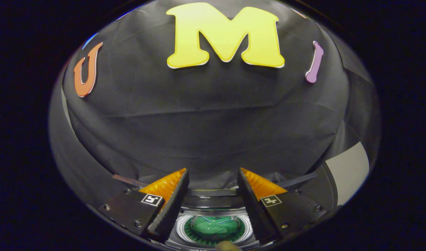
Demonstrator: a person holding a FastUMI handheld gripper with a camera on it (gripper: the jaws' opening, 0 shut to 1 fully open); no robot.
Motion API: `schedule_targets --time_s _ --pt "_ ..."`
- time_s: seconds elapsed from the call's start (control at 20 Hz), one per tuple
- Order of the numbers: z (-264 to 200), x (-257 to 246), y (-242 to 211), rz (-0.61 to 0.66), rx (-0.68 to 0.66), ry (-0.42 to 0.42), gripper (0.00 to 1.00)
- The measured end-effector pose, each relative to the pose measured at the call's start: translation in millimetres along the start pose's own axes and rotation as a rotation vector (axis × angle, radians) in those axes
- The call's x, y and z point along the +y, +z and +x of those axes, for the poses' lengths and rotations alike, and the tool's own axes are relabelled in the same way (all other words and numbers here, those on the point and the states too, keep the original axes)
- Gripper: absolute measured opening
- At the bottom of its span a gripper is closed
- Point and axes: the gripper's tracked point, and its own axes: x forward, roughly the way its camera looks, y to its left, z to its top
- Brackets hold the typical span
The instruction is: Put the clothes into the washing machine and then close the washing machine lid.
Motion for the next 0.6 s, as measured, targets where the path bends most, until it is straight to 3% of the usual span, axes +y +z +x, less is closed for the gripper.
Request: schedule_targets --time_s 0.6 --pt "-23.8 -0.9 -16.7 -0.025 -0.053 0.019 0.88"
